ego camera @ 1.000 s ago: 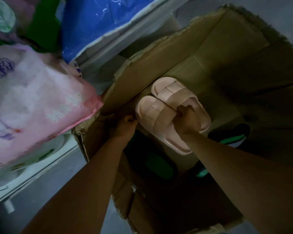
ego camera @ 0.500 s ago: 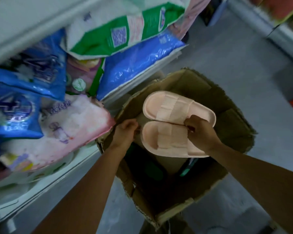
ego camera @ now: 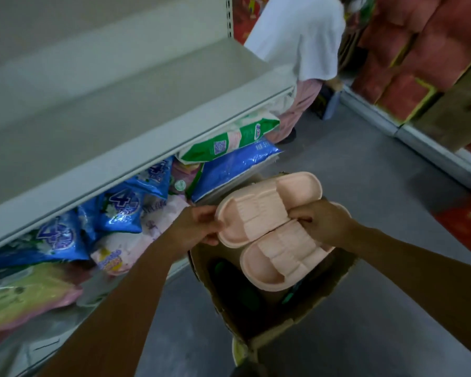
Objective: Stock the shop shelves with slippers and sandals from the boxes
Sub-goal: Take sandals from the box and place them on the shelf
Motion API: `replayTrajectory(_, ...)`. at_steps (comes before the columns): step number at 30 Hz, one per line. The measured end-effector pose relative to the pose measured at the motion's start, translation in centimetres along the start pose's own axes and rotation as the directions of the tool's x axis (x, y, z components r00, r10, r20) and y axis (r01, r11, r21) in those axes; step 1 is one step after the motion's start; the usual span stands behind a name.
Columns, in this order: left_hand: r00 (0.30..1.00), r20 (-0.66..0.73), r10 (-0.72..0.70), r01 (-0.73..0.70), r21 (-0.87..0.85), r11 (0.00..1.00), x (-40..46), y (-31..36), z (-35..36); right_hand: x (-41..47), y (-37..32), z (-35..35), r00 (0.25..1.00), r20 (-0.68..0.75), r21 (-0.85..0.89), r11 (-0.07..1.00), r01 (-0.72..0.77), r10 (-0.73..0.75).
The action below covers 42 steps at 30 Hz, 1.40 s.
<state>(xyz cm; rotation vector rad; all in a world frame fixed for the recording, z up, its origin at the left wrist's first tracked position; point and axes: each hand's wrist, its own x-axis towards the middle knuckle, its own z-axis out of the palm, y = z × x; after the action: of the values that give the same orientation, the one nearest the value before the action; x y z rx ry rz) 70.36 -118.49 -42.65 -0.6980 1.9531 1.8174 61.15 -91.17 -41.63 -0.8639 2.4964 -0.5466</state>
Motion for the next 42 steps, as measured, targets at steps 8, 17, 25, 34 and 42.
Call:
replayTrajectory(8, 0.988, -0.153, 0.038, -0.069, -0.203, 0.977, -11.3, 0.7, 2.8, -2.2, -5.9, -5.8, 0.974, 0.101, 0.539, 0.811, -0.227, 0.204)
replayTrajectory(17, 0.914, -0.371, 0.164, -0.287, -0.306, 0.908, -22.2, -0.2, 3.0, -5.5, -15.6, -8.7, 0.976, -0.017, 0.364, 0.908, 0.207, -0.216)
replayTrajectory(25, 0.782, -0.577, 0.237, -0.386, -0.149, 0.91, -32.3, -0.5, -0.8, -5.9, -27.5, -9.6, 0.907, -0.021, 0.282, 0.867, 0.41, -0.422)
replayTrajectory(34, 0.602, -0.766, 0.226, -0.495, -0.137, 0.858, -44.7, -5.5, -10.5, -7.3, -46.4, -5.4, 0.786, 0.038, 0.239, 0.77, 0.592, -0.617)
replayTrajectory(42, 0.318, -0.863, 0.392, -0.362, 0.272, 0.892, -59.1, -14.1, -21.8, -11.4, -65.9, 3.9, 0.655, 0.082, 0.152, 0.659, 0.737, -0.751)
